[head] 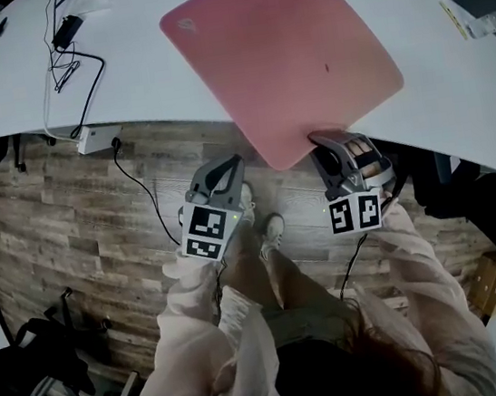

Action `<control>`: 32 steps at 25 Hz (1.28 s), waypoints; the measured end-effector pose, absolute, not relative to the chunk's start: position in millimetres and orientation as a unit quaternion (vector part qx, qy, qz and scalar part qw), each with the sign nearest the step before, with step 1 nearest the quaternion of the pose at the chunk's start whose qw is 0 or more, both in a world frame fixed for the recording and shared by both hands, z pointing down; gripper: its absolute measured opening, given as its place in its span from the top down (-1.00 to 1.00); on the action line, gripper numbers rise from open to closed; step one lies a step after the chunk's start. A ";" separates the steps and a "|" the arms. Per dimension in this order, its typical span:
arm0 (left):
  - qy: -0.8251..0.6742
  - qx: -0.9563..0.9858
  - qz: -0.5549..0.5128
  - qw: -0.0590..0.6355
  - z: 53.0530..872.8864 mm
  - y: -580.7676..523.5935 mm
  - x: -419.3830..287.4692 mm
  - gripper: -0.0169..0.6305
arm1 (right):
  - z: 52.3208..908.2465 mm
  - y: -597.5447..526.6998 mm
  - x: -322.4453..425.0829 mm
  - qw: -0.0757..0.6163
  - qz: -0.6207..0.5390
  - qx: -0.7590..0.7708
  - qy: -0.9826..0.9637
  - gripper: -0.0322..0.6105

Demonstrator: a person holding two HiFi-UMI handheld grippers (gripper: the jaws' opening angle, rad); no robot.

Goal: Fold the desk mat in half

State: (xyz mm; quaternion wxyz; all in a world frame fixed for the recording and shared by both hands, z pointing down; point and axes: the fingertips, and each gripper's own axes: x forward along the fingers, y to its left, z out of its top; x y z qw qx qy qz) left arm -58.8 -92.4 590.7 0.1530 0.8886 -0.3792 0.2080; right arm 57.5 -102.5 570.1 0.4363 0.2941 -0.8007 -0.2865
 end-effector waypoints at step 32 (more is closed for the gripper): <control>-0.324 0.920 0.172 0.136 480.7 -241.8 -49.1 0.86 | 430.1 -295.9 100.4 0.378 -0.148 0.391 -0.826 0.79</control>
